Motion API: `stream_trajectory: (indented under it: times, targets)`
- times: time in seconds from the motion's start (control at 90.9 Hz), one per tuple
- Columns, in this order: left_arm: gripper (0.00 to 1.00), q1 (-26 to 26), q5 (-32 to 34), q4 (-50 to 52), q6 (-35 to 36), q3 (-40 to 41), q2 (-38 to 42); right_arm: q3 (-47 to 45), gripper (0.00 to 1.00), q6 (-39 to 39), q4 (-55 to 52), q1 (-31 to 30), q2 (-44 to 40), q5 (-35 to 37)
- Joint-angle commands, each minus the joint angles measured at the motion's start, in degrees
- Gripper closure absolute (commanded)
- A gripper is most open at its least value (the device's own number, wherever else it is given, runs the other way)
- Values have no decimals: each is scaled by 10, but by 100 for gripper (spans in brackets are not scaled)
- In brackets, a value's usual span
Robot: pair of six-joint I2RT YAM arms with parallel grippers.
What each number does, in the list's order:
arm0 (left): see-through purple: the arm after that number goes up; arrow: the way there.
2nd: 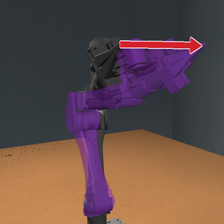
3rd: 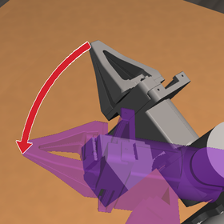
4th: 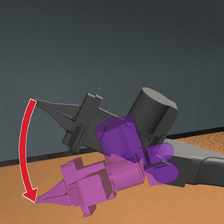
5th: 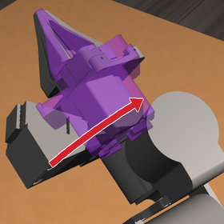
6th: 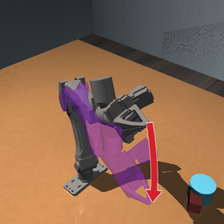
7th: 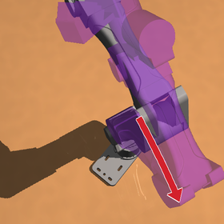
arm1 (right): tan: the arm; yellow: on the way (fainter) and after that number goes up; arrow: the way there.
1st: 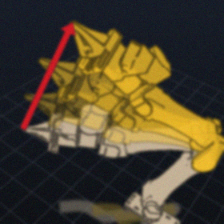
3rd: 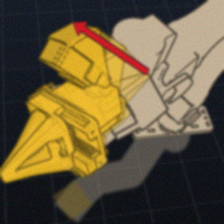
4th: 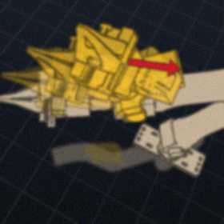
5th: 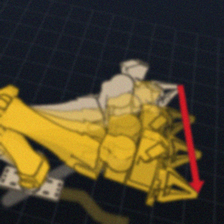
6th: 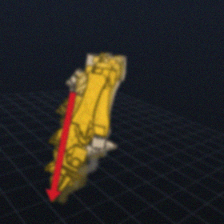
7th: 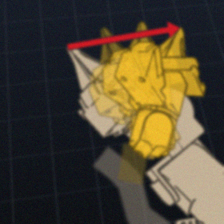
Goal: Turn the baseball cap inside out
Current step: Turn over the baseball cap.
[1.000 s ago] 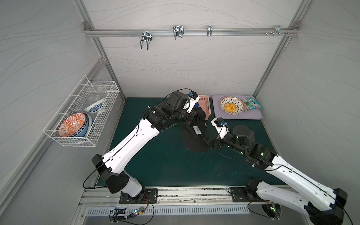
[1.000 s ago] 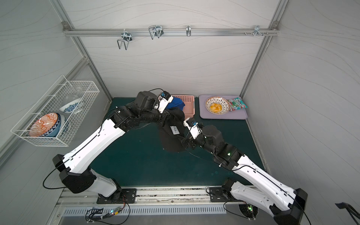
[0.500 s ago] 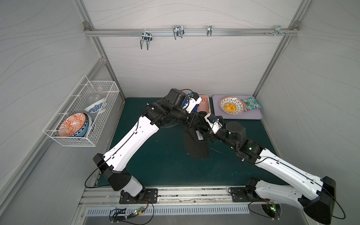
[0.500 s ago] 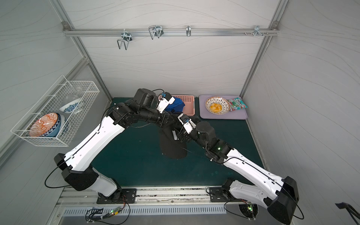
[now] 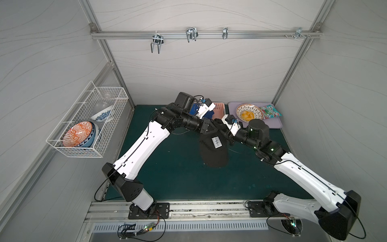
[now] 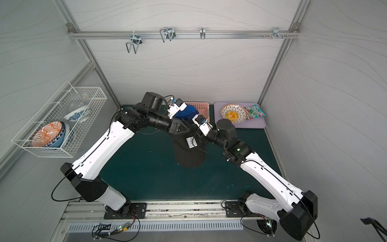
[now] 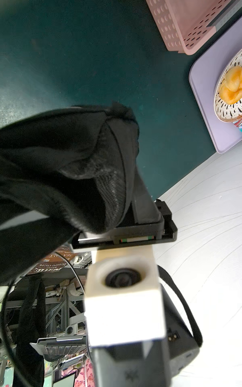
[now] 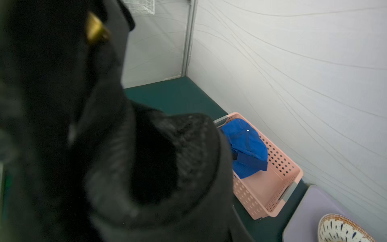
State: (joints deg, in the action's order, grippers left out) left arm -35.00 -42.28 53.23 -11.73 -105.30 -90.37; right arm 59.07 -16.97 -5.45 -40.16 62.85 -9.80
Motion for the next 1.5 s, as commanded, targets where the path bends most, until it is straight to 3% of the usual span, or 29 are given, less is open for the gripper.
stream_trajectory:
  times: [0.0,0.044,0.099,0.176,0.22,0.308,0.517,0.726,0.946,1.188,1.32,1.485]
  targets:
    - [100,9,54,-30,13,-8,6,21,100,30,-48,7,-7,-104]
    - [99,11,91,-58,13,22,20,21,100,52,-58,14,-10,-114]
    - [67,13,144,-96,11,62,44,34,100,87,-89,28,-8,-119]
    - [6,17,198,-148,8,119,88,64,100,153,-146,58,2,-134]
    - [0,21,217,-165,2,152,110,73,100,185,-169,76,6,-145]
    - [0,34,229,-179,-24,212,160,81,100,266,-193,107,9,-167]
    - [0,72,176,-216,-145,372,279,64,100,421,-173,159,-2,-194]
    - [0,82,89,-376,-320,494,327,89,100,536,-156,162,-10,-150]
    - [0,81,27,-573,-441,567,341,110,100,571,-142,156,-6,-112]
    - [6,53,6,-645,-459,567,320,112,100,595,-134,150,8,-96]
    - [25,13,15,-672,-452,552,288,114,100,614,-128,138,16,-86]
    - [80,4,66,-643,-408,554,300,106,100,650,-137,164,19,-161]
